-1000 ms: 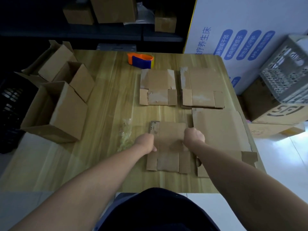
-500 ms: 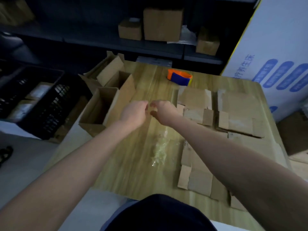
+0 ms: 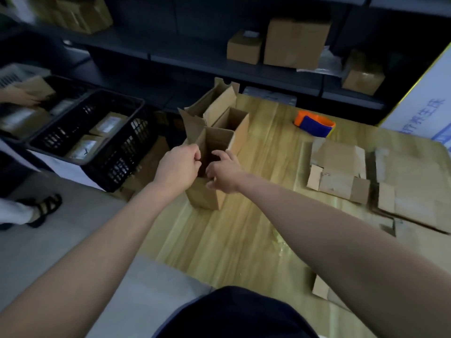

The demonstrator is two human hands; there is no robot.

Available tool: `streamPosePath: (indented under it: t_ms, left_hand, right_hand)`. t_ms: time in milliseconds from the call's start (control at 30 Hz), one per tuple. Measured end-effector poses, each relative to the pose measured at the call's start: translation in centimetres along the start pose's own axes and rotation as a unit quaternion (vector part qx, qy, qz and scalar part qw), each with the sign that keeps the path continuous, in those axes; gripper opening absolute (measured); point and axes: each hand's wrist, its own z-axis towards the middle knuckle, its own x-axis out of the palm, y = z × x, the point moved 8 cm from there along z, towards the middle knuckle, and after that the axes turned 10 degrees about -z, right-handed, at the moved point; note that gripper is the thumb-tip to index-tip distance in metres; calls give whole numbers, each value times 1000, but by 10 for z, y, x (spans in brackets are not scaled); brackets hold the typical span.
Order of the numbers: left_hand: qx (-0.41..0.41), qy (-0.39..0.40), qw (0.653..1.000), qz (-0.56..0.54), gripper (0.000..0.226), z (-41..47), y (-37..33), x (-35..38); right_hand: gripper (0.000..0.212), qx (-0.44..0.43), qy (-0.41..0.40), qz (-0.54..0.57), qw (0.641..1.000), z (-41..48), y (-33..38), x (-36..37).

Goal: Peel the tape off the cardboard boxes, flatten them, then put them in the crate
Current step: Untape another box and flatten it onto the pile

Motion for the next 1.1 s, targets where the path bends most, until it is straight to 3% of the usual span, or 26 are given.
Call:
streamPosePath:
  t_ms: [133,333,500,567,667,900,1100]
  left_hand:
    - [29,-41,998,-33,6,11,-10,-12]
    - [70,-140,979,-128,39,25,-52,-28]
    - [41,11,995,-93,43,39,-74,26]
    - [49,48,994,-88,43,41,-82,48]
    - [47,73,993,-83,48,46,-89,71]
    - [25,143,988,-49,55,65,-87,98]
    - [8,148,987,-66,33,80,-79,99]
  right_hand:
    - [18,30,-126,131,983,-15,-14,-49]
    - [24,165,-192,420,871,-57,-80,-83]
    - [8,284,-231,527,768,-101,-145,-57]
    - [40,329,-227,568,720,-115,-165,-33]
    - [48,383,-228,600,664,-131,-185,-4]
    - [42,417,-193,625,631,-130,-196,34]
    - [44,460,-179,624,606,-115,-212,52]
